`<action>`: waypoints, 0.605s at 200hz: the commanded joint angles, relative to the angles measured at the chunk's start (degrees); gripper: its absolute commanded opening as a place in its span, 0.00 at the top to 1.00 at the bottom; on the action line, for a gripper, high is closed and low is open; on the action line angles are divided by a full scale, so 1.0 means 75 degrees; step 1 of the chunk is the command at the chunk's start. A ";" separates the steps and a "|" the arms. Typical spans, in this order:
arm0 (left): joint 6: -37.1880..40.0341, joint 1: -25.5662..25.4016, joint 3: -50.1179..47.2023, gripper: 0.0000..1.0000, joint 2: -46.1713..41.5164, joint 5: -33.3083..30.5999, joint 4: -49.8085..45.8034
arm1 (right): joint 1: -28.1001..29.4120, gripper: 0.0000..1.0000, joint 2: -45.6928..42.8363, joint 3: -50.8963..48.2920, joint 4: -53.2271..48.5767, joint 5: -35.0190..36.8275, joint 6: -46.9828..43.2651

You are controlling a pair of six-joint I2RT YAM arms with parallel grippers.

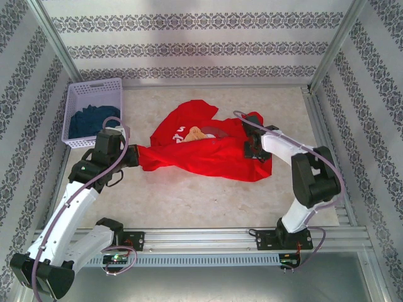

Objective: Fold the inside-out t-shirt
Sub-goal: Turn over the T-shirt at the center of the table.

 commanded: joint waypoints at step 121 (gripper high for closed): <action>0.0207 0.0258 0.0122 1.00 0.0163 0.0168 0.0152 | -0.0585 0.77 0.1407 0.1276 -0.0424 0.0280 -0.1300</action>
